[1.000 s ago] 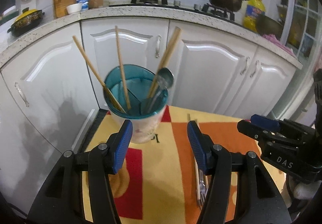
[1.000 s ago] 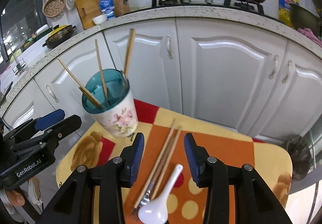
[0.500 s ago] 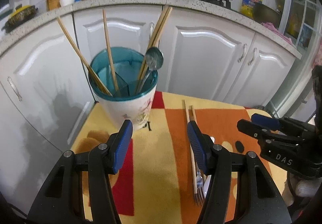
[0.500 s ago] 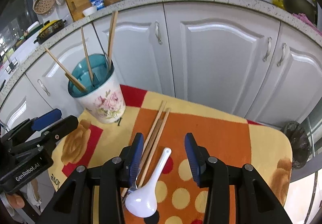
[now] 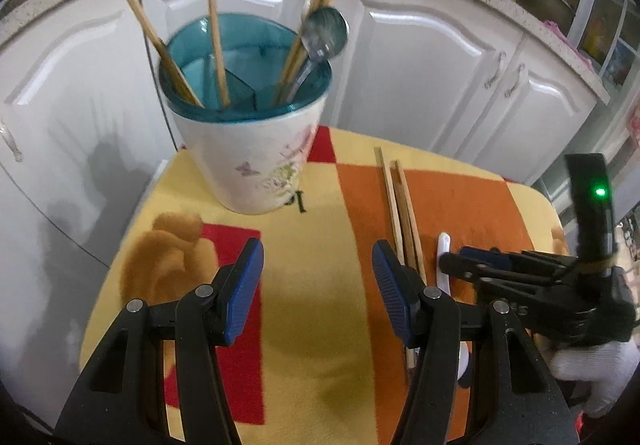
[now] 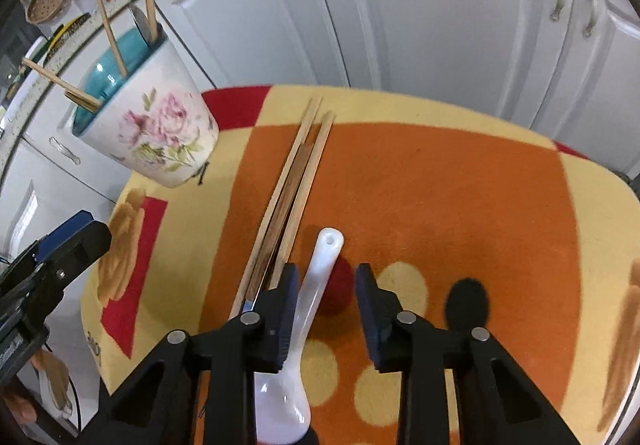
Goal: Organize utensils
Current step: 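Grasp the white ceramic spoon with the right tool while the left tool grasps a chopstick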
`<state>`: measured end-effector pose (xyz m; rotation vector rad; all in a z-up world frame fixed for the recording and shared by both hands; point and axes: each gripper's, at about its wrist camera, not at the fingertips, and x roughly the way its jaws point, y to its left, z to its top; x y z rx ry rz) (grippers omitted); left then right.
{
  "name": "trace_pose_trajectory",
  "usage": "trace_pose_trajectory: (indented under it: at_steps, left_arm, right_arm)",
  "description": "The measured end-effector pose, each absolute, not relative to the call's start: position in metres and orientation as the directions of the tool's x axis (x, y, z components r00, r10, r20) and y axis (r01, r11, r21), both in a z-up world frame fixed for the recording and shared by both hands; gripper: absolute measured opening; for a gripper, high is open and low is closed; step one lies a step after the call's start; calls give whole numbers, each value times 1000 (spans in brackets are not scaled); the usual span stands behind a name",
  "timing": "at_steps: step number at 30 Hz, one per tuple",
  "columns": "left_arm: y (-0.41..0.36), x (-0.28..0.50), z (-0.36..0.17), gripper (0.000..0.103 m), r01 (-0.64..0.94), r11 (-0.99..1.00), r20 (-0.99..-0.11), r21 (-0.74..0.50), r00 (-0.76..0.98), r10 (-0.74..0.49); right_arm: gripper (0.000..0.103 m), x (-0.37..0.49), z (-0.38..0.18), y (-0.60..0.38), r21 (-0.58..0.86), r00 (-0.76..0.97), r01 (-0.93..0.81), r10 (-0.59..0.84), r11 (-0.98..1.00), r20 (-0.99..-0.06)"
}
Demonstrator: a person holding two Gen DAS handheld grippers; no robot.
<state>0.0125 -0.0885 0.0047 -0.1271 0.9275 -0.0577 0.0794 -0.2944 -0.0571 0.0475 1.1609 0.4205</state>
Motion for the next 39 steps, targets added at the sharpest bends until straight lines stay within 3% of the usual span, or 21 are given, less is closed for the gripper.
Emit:
trace_pose_trajectory:
  at_steps: [2, 4, 9, 12, 15, 22, 23, 25, 28, 36, 39]
  left_arm:
    - [-93, 17, -2, 56, 11, 988, -806, -152, 578, -130]
    - [-98, 23, -7, 56, 31, 985, -815, -171, 557, -159]
    - [-119, 42, -26, 56, 84, 977, -841, -194, 498, -210]
    - [-134, 54, -41, 55, 106, 982, -865, -156, 466, -188]
    - [-143, 64, -53, 47, 119, 986, -884, -115, 441, -156]
    - [-152, 79, -58, 45, 151, 987, -887, -59, 445, -121]
    - [-152, 81, -57, 42, 151, 986, -886, -63, 446, -125]
    - [-148, 81, -56, 11, 145, 986, -883, -79, 449, -137]
    - [-135, 75, -58, 4, 145, 979, -884, -145, 425, -194]
    - [-104, 20, -54, 4, 168, 964, -899, -205, 358, -253]
    - [-105, 25, -52, 7, 153, 965, -902, -211, 349, -252]
  right_arm:
    - [16, 79, -60, -291, 223, 341, -319, 331, 921, -880]
    - [14, 76, -60, -291, 172, 354, -352, 301, 920, -885]
    - [14, 80, -59, -321, 145, 367, -302, 255, 942, -895]
    - [14, 83, -59, -335, 175, 359, -276, 270, 945, -893]
    - [14, 84, -60, -339, 189, 352, -275, 282, 943, -893]
    - [14, 90, -58, -340, 201, 345, -274, 291, 940, -892]
    - [14, 91, -58, -339, 203, 346, -272, 292, 941, -891]
    - [14, 94, -59, -337, 203, 351, -276, 295, 939, -889]
    - [13, 93, -59, -335, 205, 346, -297, 305, 933, -888]
    - [12, 74, -58, -344, 262, 281, -327, 358, 908, -890]
    - [21, 77, -60, -345, 275, 295, -314, 368, 909, -882]
